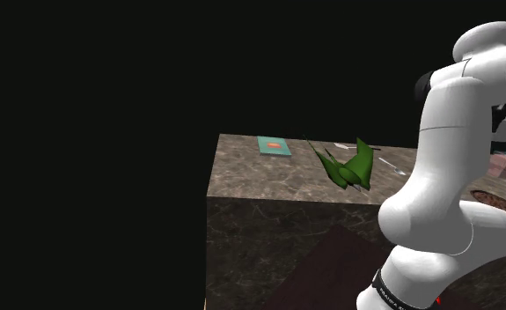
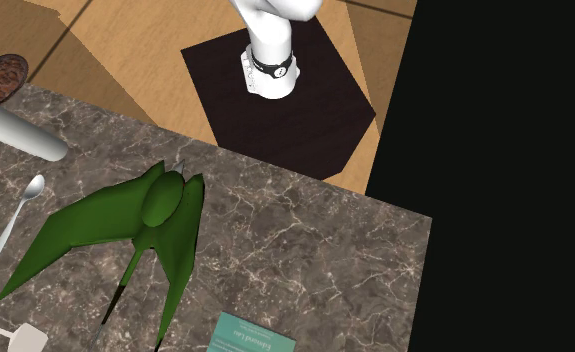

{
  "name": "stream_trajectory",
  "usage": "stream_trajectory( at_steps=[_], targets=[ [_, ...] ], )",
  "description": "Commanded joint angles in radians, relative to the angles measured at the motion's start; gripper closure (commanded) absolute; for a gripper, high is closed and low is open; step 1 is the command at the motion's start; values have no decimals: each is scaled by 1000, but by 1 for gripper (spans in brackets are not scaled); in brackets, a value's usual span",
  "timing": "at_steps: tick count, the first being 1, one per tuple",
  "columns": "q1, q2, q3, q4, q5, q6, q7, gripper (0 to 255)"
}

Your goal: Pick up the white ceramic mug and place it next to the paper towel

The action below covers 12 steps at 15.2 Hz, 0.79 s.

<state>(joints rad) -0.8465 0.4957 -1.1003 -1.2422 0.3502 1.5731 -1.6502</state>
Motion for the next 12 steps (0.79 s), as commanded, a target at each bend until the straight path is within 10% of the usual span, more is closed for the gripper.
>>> stream_trajectory(
  at_steps=[1, 12],
  targets=[
    [15, -3, -3, -38, -3, 32, -1, 255],
    [86, -18, -13, -225, -11, 192, -3, 255]
  ],
)
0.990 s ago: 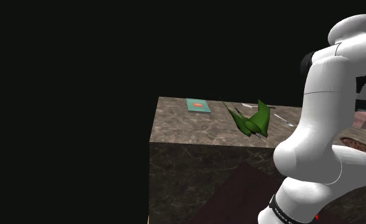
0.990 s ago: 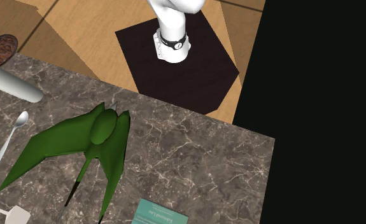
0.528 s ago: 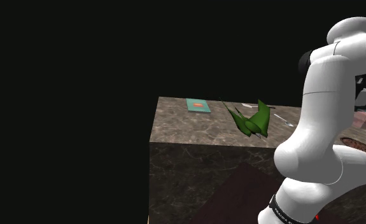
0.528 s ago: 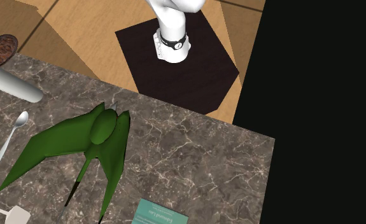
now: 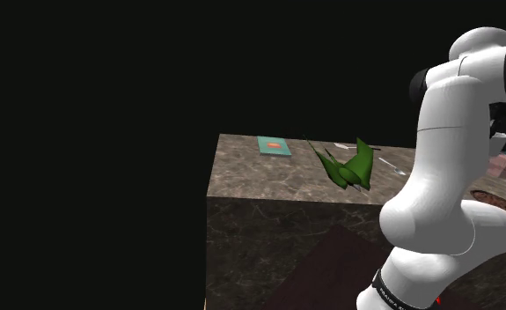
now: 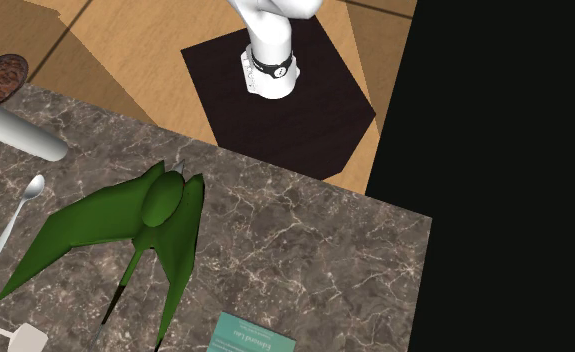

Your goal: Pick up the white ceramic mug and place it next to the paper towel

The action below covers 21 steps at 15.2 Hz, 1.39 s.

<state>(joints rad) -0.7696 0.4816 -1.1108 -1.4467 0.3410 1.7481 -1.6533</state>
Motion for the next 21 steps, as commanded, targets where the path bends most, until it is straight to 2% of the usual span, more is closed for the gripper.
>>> stream_trajectory(
  at_steps=[1, 10, 21],
  targets=[
    [13, -3, -2, -35, -1, 30, 0, 255],
    [33, 12, 10, -146, 18, 144, -10, 255],
    [27, 52, 45, -249, 63, 269, -32, 255]
  ],
)
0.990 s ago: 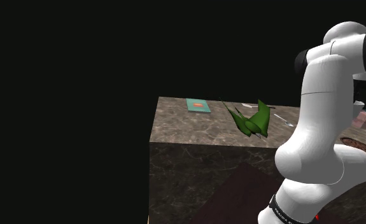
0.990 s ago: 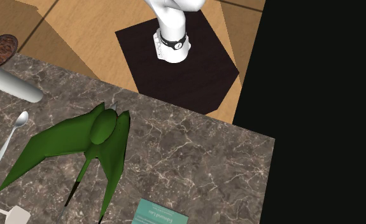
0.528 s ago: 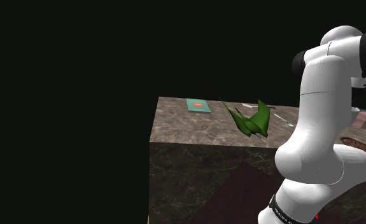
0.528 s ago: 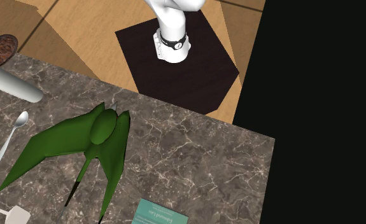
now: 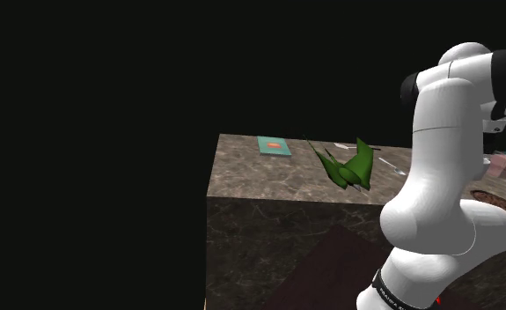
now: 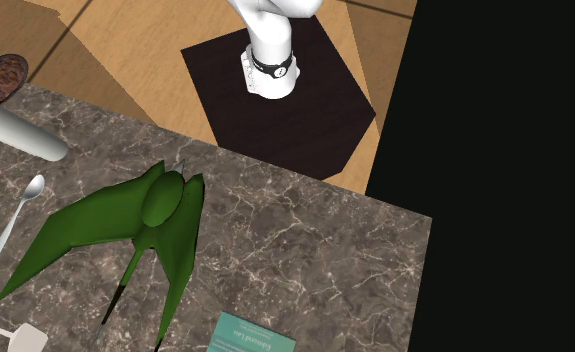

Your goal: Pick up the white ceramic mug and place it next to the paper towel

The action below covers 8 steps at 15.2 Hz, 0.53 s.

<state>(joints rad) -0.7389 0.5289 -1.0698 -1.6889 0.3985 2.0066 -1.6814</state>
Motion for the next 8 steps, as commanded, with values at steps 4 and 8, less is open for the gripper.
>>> stream_trajectory(
  at_steps=[4, 8],
  targets=[
    [-12, 24, 22, -36, 26, 53, -14, 255],
    [-23, 46, 43, -61, 49, 94, -25, 255]
  ],
)
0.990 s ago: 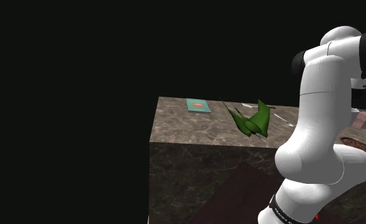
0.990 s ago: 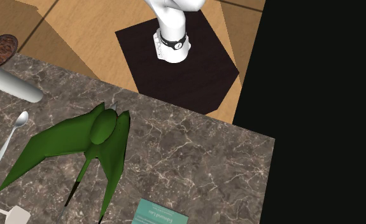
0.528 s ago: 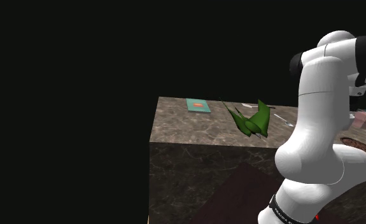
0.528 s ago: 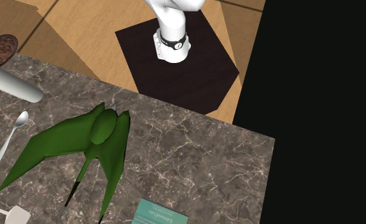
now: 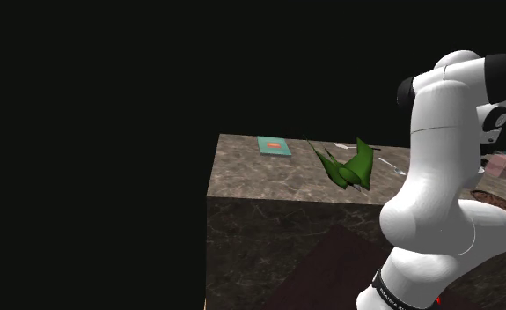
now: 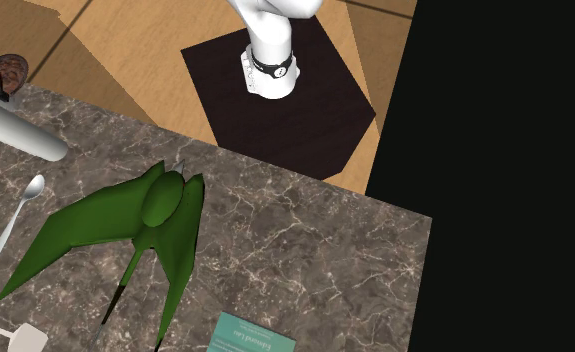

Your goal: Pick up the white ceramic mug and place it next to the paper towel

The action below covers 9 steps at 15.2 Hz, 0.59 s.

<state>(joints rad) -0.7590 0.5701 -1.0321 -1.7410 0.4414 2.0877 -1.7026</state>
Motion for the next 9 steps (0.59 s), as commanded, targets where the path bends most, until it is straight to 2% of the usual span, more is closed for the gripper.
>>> stream_trajectory(
  at_steps=[1, 5, 9],
  targets=[
    [-6, 11, 10, -14, 12, 23, -7, 255],
    [-22, 39, 37, -37, 40, 67, -20, 255],
    [-22, 39, 37, -37, 40, 67, -20, 255]
  ],
)
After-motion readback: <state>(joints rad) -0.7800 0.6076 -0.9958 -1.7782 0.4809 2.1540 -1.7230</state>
